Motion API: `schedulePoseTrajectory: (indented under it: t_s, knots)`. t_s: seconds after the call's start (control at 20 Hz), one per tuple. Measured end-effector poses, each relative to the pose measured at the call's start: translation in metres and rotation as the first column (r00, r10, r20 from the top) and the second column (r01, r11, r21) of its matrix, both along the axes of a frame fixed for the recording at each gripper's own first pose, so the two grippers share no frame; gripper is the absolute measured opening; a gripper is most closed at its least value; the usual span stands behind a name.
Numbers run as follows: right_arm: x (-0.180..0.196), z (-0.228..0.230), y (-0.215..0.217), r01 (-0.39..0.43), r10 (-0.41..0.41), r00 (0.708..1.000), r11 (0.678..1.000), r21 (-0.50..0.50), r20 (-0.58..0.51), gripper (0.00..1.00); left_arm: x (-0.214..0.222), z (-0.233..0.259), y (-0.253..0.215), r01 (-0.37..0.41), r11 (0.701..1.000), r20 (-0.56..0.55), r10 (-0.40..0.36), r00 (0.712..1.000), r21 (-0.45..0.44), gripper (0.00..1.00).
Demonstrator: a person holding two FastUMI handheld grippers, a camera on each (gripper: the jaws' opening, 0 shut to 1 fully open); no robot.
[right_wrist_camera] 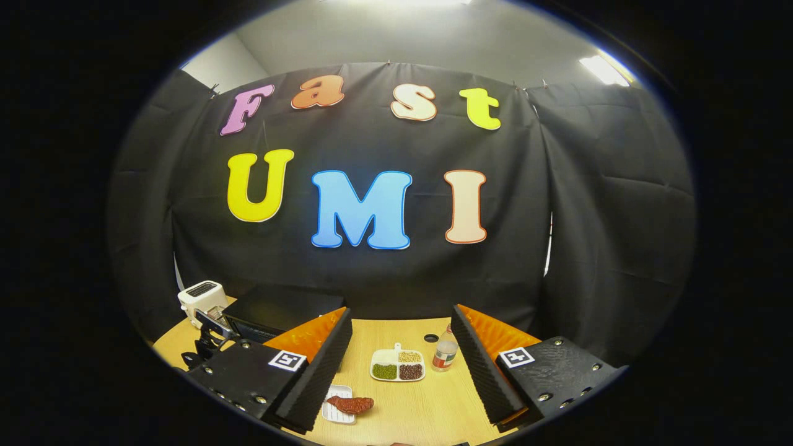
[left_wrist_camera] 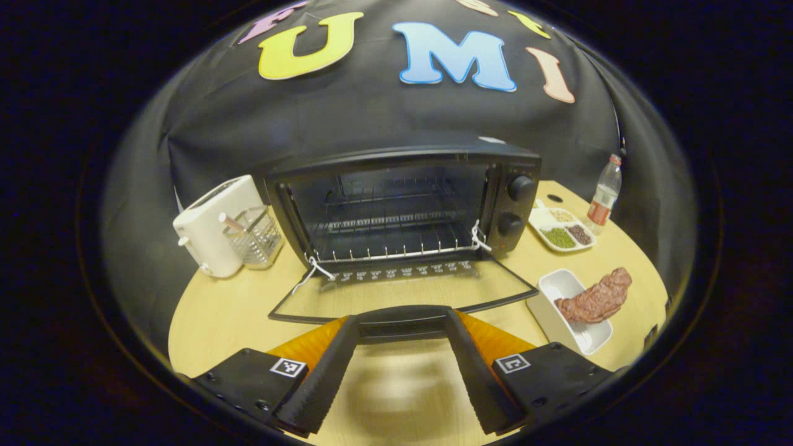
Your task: Open the electric oven with the left hand, put the food in, and close the electric oven.
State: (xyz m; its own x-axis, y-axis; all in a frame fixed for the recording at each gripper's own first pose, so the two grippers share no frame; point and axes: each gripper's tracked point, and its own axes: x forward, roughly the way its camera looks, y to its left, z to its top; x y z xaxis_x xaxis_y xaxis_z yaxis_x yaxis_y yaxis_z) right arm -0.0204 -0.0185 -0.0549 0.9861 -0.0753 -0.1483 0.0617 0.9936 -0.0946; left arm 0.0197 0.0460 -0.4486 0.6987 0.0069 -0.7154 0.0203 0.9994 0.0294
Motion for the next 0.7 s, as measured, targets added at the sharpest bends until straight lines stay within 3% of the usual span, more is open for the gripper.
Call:
schedulePoseTrajectory:
  t_s: [0.05,0.1,0.15,0.4,0.55,0.6,0.7]
  knots:
    - [0.0,-0.001,0.002,-0.005,0.005,1.0,1.0,-0.005,-0.005,0.98,-0.005,-0.008,0.004,-0.009,1.0,-0.028,0.009,1.0,0.004,0.99]
    - [-0.001,-0.004,0.003,-0.012,0.012,1.0,1.0,-0.012,-0.011,0.98,-0.01,-0.011,0.007,-0.022,1.0,-0.046,0.022,0.999,-0.001,0.91]
    - [-0.001,-0.006,0.003,-0.019,0.018,1.0,1.0,-0.02,-0.015,0.98,-0.012,-0.007,0.008,-0.036,0.999,-0.042,0.036,0.998,-0.012,1.0]
    - [0.005,-0.031,0.017,-0.101,0.101,0.992,0.995,0.007,-0.069,0.98,0.003,0.06,0.008,-0.068,0.996,0.105,0.073,0.992,-0.057,0.95]
    - [0.006,-0.064,0.035,-0.207,0.226,0.961,0.97,0.127,-0.16,0.98,0.013,0.126,0.001,-0.063,0.993,0.239,0.085,0.967,-0.098,0.91]
    - [0.005,-0.079,0.038,-0.226,0.262,0.944,0.956,0.186,-0.202,0.98,0.012,0.145,-0.006,-0.058,0.991,0.273,0.09,0.958,-0.125,0.99]
    - [0.005,-0.112,0.04,-0.238,0.322,0.906,0.924,0.299,-0.275,0.98,0.008,0.179,-0.015,-0.047,0.986,0.328,0.097,0.94,-0.157,0.93]
